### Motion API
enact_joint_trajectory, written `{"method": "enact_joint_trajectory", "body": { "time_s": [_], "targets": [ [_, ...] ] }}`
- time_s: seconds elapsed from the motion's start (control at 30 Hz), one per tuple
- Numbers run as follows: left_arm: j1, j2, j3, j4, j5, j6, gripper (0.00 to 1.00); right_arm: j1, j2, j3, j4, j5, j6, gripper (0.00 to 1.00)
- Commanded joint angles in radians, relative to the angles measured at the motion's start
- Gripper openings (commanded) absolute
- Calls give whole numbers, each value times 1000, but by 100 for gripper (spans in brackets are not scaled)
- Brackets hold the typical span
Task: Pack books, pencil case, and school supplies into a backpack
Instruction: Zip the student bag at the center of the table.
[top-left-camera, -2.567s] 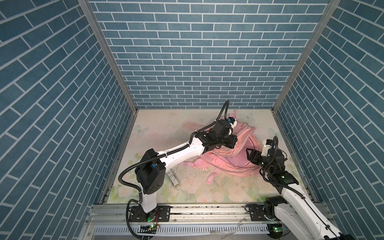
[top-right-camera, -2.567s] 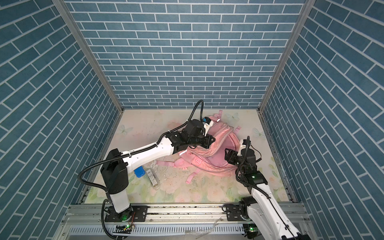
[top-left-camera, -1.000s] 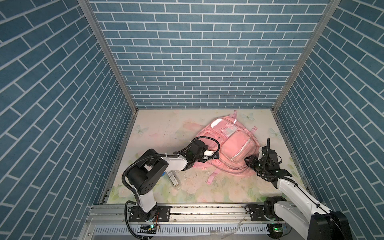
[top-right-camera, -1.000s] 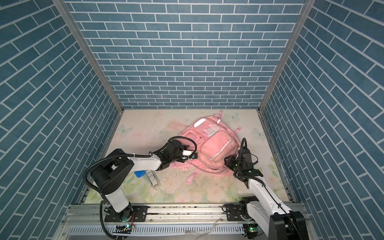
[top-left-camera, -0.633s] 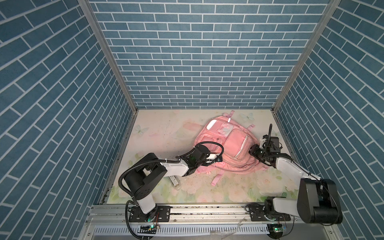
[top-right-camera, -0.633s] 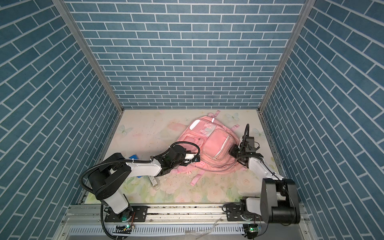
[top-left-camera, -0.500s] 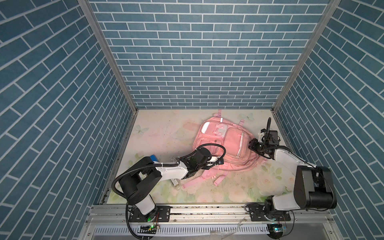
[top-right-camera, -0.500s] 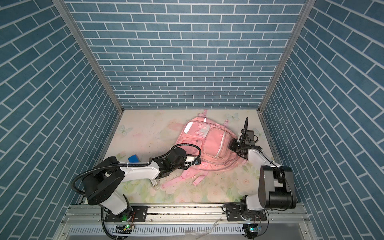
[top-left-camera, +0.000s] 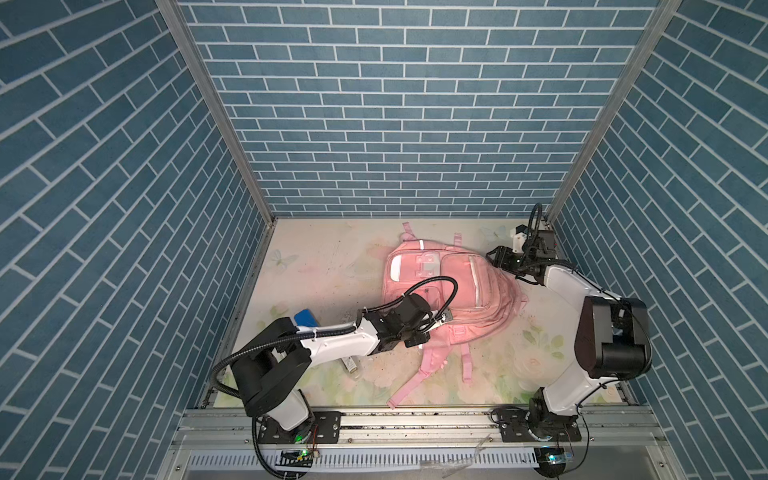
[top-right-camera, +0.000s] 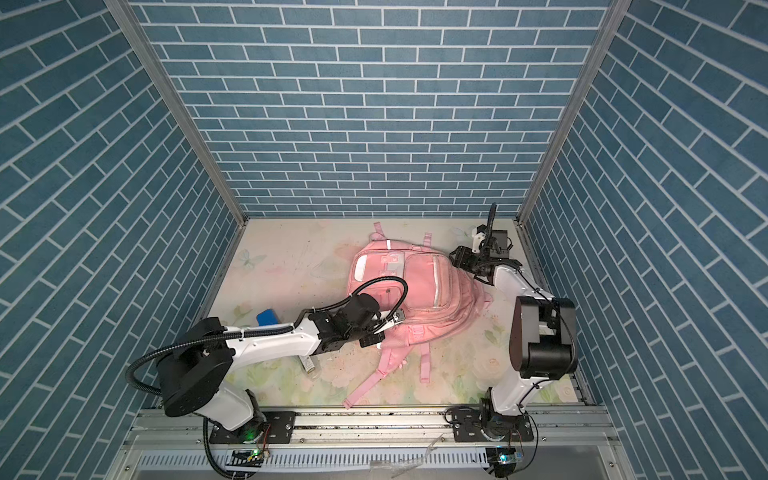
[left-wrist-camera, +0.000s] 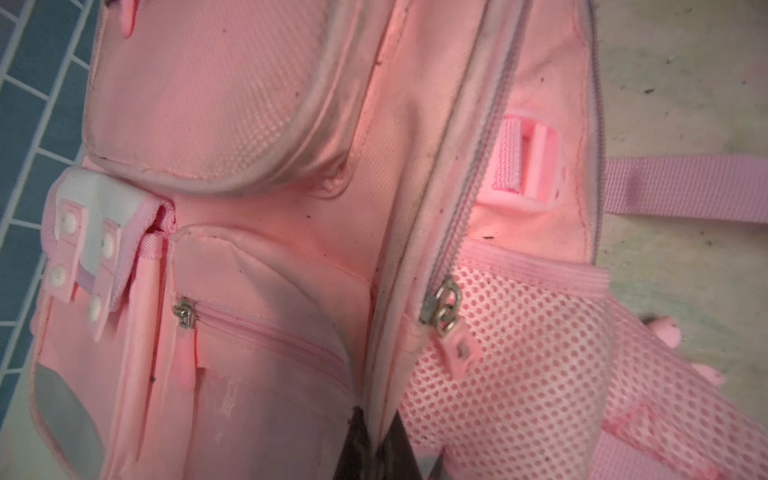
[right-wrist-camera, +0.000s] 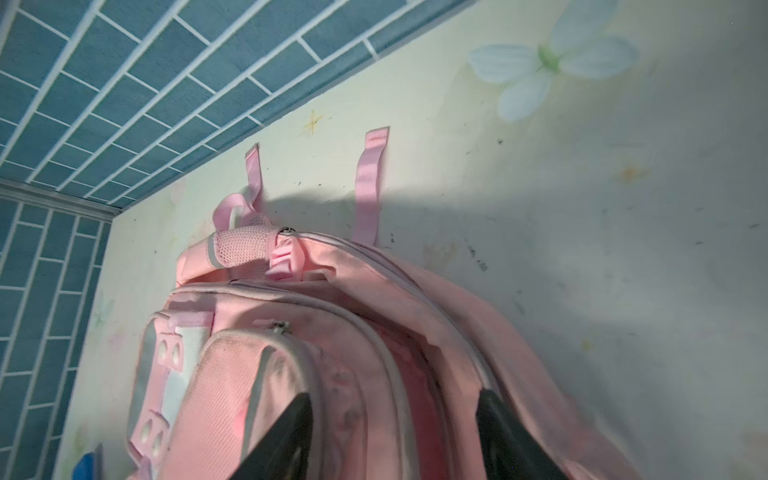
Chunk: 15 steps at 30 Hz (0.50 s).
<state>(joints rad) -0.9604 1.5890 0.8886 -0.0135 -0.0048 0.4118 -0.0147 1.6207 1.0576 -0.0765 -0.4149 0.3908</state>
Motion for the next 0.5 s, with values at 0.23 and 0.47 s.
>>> {"method": "enact_joint_trajectory", "body": {
  "time_s": [0.23, 0.47],
  "targets": [
    [54, 25, 143, 17, 255, -364, 0, -55, -430, -343, 100, -34, -52, 62],
    [124, 46, 204, 61, 380, -572, 0, 330, -789, -665, 298, 159, -225, 52]
  ]
}}
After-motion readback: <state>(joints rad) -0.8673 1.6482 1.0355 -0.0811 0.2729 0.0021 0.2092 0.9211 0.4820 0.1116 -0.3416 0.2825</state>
